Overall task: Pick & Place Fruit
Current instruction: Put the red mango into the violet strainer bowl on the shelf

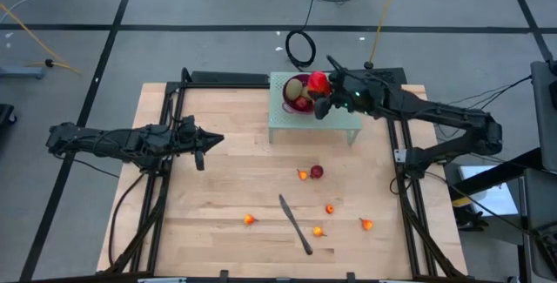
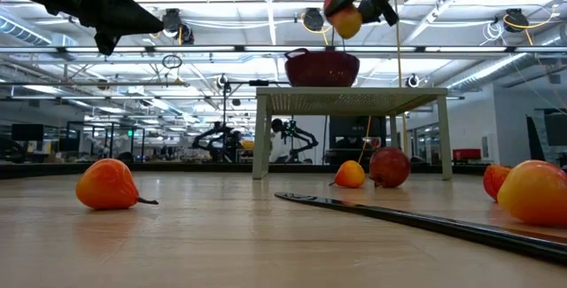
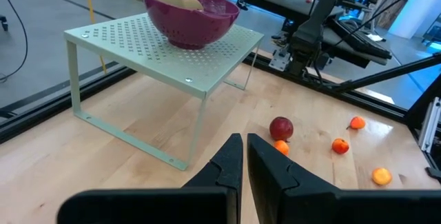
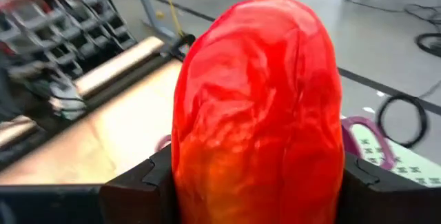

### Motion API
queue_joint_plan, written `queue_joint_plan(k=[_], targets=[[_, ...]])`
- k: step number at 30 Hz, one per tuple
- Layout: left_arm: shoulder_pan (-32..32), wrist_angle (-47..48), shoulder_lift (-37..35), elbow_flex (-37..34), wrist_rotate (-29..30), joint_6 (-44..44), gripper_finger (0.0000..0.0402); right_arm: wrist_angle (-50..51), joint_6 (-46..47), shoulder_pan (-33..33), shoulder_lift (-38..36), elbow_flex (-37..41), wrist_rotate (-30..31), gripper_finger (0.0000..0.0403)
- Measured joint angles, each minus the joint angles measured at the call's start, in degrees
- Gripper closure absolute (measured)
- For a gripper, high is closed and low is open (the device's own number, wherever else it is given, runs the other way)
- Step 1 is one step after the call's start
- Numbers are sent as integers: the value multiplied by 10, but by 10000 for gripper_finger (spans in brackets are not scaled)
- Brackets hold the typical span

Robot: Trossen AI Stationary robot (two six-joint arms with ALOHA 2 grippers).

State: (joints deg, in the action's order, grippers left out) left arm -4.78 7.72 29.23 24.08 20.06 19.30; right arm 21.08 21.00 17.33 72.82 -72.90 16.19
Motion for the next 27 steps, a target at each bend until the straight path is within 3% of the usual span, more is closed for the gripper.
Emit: queue_joint_plan(k=[12,27], targets=[[0,-2,0,0,2,1,380,19,-12,52,70,-32,-45,187],[0,-2,0,0,11,4,380,9,-16,80,80,-32,-76,184]])
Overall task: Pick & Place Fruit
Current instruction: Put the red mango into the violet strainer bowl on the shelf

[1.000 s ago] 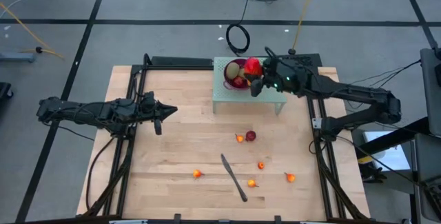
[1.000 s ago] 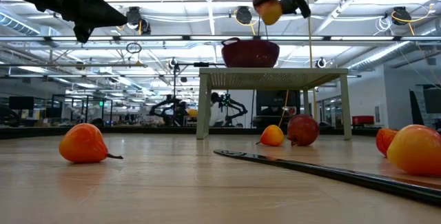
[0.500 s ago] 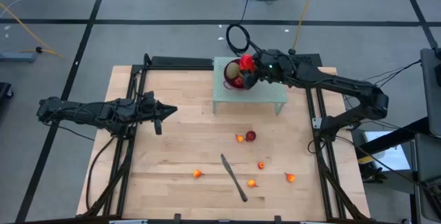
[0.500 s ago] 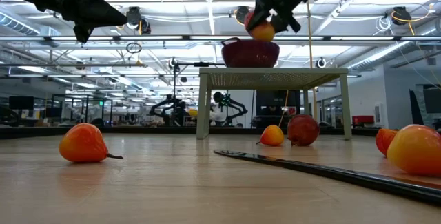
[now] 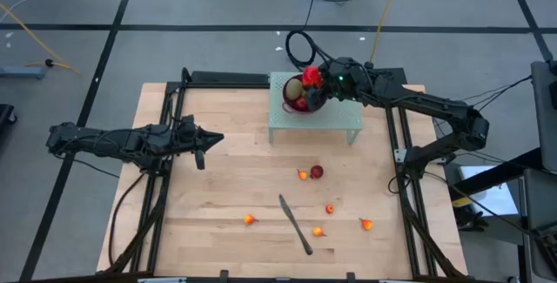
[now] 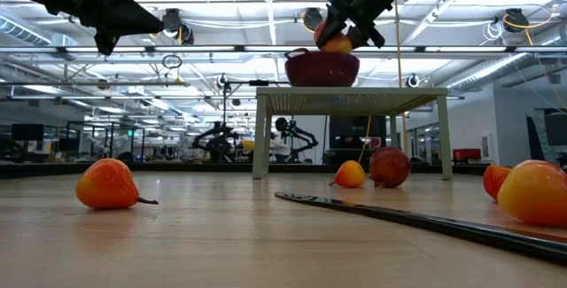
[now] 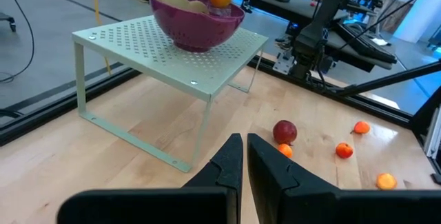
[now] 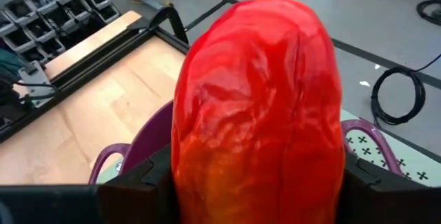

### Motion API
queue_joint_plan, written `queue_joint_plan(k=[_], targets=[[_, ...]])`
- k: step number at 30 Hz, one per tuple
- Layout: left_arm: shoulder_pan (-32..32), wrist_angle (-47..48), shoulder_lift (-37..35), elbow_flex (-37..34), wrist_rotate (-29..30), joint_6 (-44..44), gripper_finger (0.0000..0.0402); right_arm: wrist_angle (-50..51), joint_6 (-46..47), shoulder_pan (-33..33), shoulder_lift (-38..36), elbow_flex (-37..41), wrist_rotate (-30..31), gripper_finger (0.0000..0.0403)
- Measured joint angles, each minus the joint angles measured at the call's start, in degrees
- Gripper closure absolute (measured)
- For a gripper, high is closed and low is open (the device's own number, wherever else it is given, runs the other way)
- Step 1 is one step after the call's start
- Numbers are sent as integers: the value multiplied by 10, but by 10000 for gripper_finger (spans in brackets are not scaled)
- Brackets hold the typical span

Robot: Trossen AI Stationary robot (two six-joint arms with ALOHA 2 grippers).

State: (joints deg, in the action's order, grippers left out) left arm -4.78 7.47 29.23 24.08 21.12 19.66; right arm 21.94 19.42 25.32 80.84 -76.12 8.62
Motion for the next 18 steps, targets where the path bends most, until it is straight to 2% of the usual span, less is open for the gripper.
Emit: queue_joint_plan(k=[9,18], targets=[[0,0,0,0,0,0,380,-8,-4,10,-3,0,-14,185],[0,0,0,0,0,1,380,-48,-117,18,-6,1,-13,184]])
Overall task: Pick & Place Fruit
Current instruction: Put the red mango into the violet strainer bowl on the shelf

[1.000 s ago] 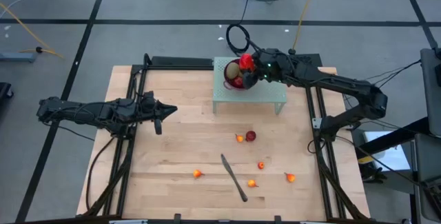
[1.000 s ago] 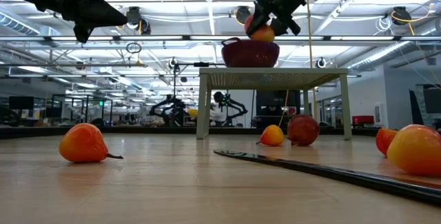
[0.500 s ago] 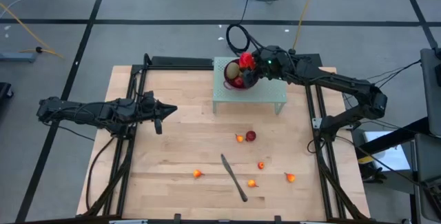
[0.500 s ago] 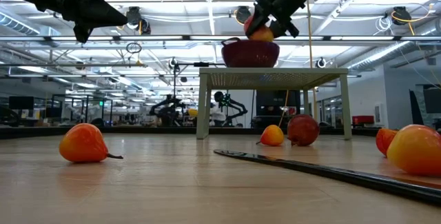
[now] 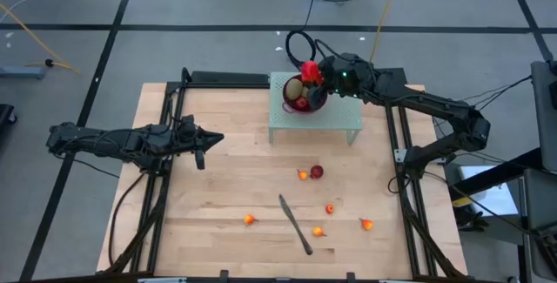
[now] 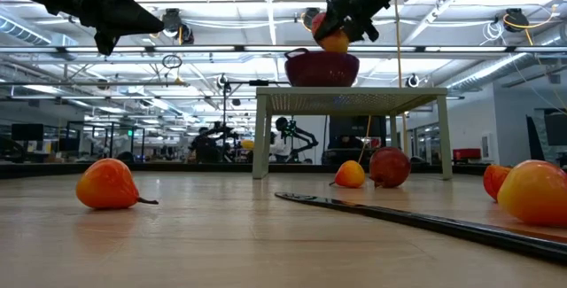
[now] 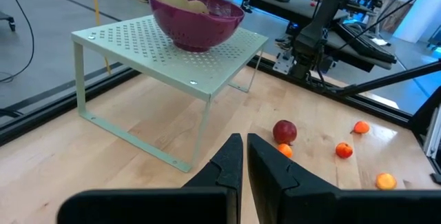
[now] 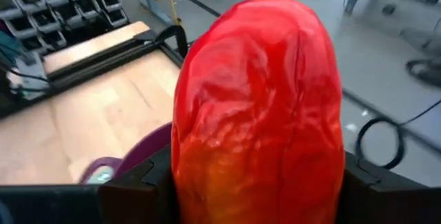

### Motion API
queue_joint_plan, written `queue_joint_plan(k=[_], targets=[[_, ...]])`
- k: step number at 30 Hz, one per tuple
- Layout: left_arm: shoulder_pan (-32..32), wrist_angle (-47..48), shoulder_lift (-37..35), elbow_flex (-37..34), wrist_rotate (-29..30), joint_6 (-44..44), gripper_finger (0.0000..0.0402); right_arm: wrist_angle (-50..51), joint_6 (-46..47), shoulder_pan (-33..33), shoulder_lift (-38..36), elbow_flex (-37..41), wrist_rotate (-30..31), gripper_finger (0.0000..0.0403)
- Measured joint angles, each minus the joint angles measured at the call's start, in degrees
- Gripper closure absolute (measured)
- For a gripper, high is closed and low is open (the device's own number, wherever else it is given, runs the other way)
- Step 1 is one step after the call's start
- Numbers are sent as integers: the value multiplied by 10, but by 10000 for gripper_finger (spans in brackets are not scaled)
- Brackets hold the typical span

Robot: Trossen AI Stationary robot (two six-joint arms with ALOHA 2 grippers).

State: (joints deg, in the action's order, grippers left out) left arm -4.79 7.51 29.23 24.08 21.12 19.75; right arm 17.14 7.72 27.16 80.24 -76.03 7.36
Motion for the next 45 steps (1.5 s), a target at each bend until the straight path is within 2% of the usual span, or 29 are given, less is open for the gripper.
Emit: queue_joint_plan(k=[8,21,45], targets=[[0,0,0,0,0,6,380,11,-46,33,0,0,1,182],[0,0,0,0,0,16,380,8,-76,33,40,0,0,180],[0,0,0,0,20,3,380,10,-108,32,32,0,-2,168]])
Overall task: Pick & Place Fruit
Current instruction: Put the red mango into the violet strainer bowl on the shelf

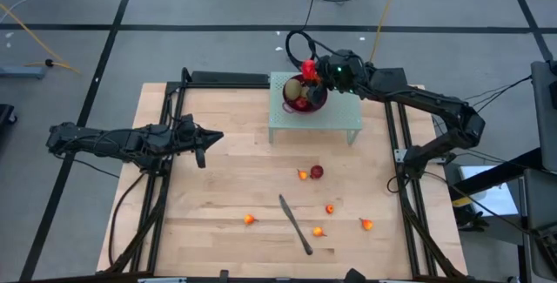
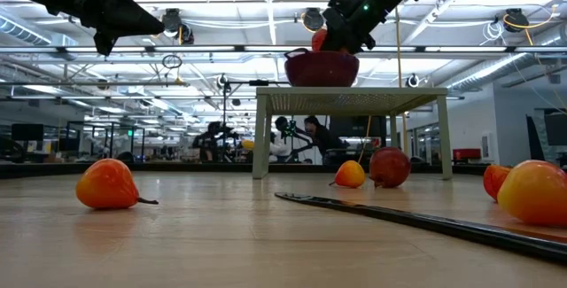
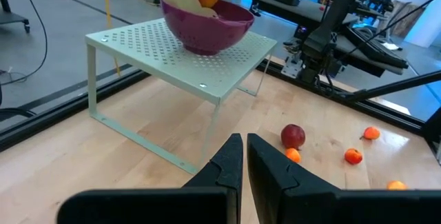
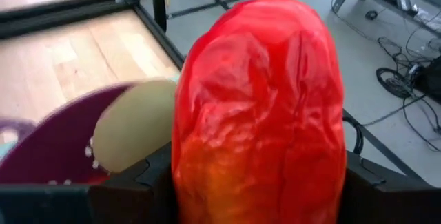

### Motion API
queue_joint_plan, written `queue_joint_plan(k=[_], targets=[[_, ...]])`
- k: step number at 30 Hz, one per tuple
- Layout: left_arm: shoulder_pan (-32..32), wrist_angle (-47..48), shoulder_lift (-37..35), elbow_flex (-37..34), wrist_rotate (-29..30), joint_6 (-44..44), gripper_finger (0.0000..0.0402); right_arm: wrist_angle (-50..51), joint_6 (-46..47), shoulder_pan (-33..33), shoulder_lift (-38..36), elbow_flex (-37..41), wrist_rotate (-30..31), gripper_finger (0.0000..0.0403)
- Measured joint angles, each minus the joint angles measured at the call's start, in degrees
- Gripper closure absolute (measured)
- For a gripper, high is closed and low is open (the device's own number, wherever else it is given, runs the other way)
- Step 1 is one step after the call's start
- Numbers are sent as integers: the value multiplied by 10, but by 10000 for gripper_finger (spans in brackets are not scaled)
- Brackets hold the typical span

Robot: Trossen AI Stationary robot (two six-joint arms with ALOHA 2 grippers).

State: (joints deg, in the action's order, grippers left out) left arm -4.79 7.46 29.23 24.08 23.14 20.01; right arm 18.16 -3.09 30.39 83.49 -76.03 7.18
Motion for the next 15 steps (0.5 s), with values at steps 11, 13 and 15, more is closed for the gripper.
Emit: queue_joint_plan(k=[11,13,15], targets=[[0,0,0,0,9,1,380,14,-24,-1,-6,0,0,167],[0,0,0,0,9,1,380,8,-26,-1,-6,0,0,167],[0,-1,0,0,9,1,380,0,-26,-1,-6,0,0,167]])
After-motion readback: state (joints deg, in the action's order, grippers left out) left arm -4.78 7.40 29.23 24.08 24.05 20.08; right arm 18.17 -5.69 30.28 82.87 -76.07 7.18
